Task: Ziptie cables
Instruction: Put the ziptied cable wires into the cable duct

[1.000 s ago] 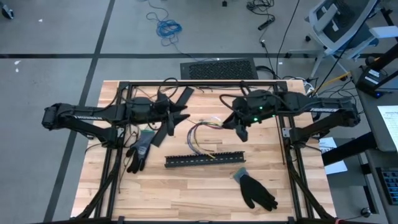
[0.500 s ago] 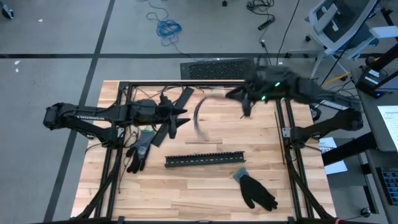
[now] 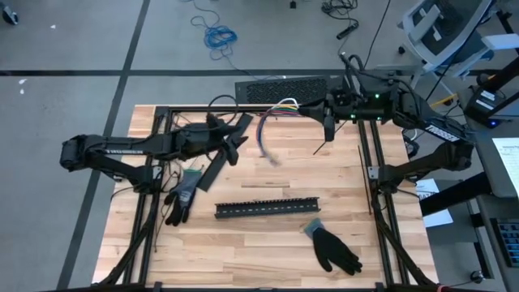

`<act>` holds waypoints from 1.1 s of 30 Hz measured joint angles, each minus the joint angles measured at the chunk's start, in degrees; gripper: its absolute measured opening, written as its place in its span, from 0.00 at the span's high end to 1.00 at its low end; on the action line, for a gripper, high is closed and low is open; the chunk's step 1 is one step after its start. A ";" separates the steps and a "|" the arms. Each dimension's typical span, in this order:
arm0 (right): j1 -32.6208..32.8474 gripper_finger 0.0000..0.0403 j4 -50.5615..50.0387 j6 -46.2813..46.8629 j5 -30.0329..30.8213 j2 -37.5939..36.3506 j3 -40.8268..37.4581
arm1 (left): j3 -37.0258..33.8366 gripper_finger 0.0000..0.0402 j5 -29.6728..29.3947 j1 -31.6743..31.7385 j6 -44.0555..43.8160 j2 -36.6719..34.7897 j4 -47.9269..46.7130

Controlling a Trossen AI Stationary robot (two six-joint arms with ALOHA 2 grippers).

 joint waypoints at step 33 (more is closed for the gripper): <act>0.04 1.00 -0.36 -0.23 -2.72 1.22 0.02 | 0.42 0.48 20.11 6.95 -2.91 6.58 18.27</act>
